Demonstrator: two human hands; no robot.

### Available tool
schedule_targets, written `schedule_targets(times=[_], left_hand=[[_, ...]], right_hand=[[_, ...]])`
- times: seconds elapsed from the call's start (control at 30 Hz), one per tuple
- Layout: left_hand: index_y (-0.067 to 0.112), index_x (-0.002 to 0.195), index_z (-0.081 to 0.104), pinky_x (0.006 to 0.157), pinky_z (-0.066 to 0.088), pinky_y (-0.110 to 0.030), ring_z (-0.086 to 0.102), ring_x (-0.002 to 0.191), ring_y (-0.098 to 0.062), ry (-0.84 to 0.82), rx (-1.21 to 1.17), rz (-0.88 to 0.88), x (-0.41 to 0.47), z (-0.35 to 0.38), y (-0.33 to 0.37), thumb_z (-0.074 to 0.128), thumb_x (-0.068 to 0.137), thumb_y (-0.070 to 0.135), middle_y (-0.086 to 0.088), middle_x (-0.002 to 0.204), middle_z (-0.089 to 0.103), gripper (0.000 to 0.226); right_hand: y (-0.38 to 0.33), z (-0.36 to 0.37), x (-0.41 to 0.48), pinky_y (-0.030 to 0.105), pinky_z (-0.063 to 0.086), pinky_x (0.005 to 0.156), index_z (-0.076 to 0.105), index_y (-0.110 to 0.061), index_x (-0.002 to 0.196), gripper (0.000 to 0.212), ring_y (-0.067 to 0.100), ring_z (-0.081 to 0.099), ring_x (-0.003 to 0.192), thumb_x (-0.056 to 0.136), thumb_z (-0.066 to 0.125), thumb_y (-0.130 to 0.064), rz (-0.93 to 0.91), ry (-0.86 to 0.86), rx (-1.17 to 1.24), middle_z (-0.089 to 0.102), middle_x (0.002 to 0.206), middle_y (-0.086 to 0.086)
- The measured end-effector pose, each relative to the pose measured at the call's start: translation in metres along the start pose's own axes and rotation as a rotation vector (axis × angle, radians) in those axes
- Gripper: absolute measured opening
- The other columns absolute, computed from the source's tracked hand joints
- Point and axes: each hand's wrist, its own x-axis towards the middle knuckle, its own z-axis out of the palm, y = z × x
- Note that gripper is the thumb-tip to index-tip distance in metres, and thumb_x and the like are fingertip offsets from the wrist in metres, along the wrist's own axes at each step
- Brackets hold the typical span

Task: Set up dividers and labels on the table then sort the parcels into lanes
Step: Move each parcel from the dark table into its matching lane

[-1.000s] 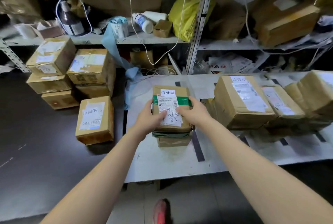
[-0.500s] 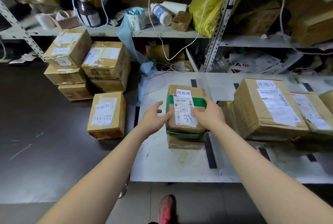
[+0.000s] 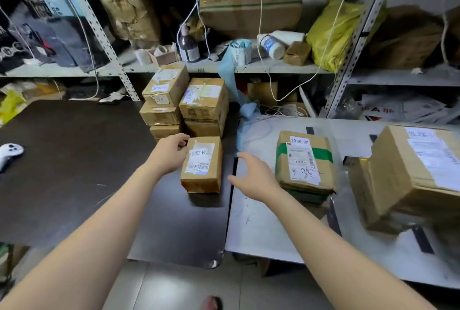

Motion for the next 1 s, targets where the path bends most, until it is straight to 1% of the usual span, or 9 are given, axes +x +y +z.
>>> schedule_targets(times=[0.17, 0.3, 0.4, 0.53, 0.63, 0.77, 0.83, 0.9, 1.0], left_hand=[[0.016, 0.144, 0.055, 0.103, 0.044, -0.036, 0.058, 0.127, -0.026, -0.082, 0.043, 0.062, 0.054, -0.001, -0.051, 0.053, 0.099, 0.013, -0.010, 0.136, 0.063, 0.045], [0.016, 0.138, 0.060, 0.103, 0.044, -0.036, 0.057, 0.127, -0.028, -0.220, 0.034, 0.176, 0.107, 0.018, -0.082, 0.048, 0.097, 0.008, -0.008, 0.133, 0.065, 0.043], [0.014, 0.145, 0.053, 0.107, 0.040, -0.036, 0.052, 0.132, -0.031, -0.306, 0.011, 0.210, 0.140, 0.033, -0.096, 0.049, 0.100, 0.014, -0.009, 0.142, 0.060, 0.045], [0.017, 0.152, 0.043, 0.114, 0.035, -0.035, 0.047, 0.137, -0.030, -0.411, -0.156, 0.155, 0.165, 0.048, -0.104, 0.052, 0.102, 0.030, -0.011, 0.148, 0.052, 0.052], [0.023, 0.144, 0.050, 0.106, 0.043, -0.037, 0.055, 0.124, -0.027, -0.452, -0.314, 0.121, 0.171, 0.056, -0.110, 0.057, 0.099, 0.029, -0.007, 0.135, 0.059, 0.046], [0.026, 0.128, 0.056, 0.082, 0.048, -0.033, 0.058, 0.099, -0.021, -0.418, -0.446, 0.082, 0.167, 0.057, -0.114, 0.060, 0.097, 0.023, -0.003, 0.116, 0.060, 0.032], [0.026, 0.119, 0.058, 0.078, 0.050, -0.037, 0.059, 0.090, -0.021, -0.376, -0.505, 0.052, 0.161, 0.057, -0.116, 0.062, 0.095, 0.023, -0.002, 0.105, 0.063, 0.024], [0.022, 0.111, 0.059, 0.078, 0.054, -0.043, 0.058, 0.085, -0.022, -0.338, -0.573, 0.005, 0.153, 0.057, -0.118, 0.062, 0.095, 0.024, -0.002, 0.095, 0.063, 0.017], [0.019, 0.107, 0.057, 0.075, 0.057, -0.044, 0.058, 0.086, -0.021, -0.300, -0.639, -0.050, 0.136, 0.058, -0.118, 0.061, 0.097, 0.025, -0.008, 0.101, 0.061, 0.013]], right_hand=[[-0.018, 0.051, 0.020, 0.039, 0.041, 0.110, 0.037, -0.023, 0.156, 0.077, 0.024, 0.044, 0.141, 0.089, 0.072, -0.041, 0.099, -0.006, 0.017, 0.047, 0.155, 0.001], [-0.035, 0.092, 0.041, 0.034, 0.043, 0.103, 0.044, -0.021, 0.151, 0.070, 0.023, 0.051, 0.134, 0.089, 0.073, -0.037, 0.241, 0.072, 0.107, 0.055, 0.147, 0.000], [-0.046, 0.119, 0.053, 0.030, 0.046, 0.096, 0.051, -0.022, 0.142, 0.059, 0.020, 0.056, 0.126, 0.089, 0.076, -0.033, 0.333, 0.138, 0.183, 0.061, 0.137, -0.002], [-0.052, 0.143, 0.061, 0.023, 0.044, 0.090, 0.051, -0.024, 0.142, 0.059, 0.016, 0.057, 0.126, 0.090, 0.076, -0.037, 0.462, 0.196, 0.307, 0.060, 0.140, -0.005], [-0.051, 0.151, 0.065, 0.027, 0.046, 0.094, 0.050, -0.026, 0.143, 0.061, 0.017, 0.057, 0.128, 0.089, 0.078, -0.037, 0.521, 0.230, 0.376, 0.059, 0.142, -0.006], [-0.046, 0.158, 0.063, 0.032, 0.050, 0.101, 0.053, -0.023, 0.143, 0.066, 0.016, 0.060, 0.126, 0.084, 0.083, -0.031, 0.557, 0.309, 0.454, 0.063, 0.138, -0.007], [-0.042, 0.164, 0.058, 0.036, 0.053, 0.103, 0.056, -0.023, 0.140, 0.067, 0.013, 0.062, 0.122, 0.081, 0.086, -0.031, 0.562, 0.344, 0.497, 0.066, 0.133, -0.007], [-0.038, 0.168, 0.052, 0.022, 0.056, 0.095, 0.060, -0.020, 0.137, 0.062, 0.004, 0.065, 0.110, 0.081, 0.087, -0.026, 0.552, 0.400, 0.550, 0.070, 0.126, -0.007], [-0.036, 0.169, 0.040, 0.002, 0.048, 0.074, 0.061, -0.014, 0.137, 0.058, -0.009, 0.062, 0.097, 0.084, 0.084, -0.018, 0.521, 0.490, 0.641, 0.070, 0.127, -0.004]])
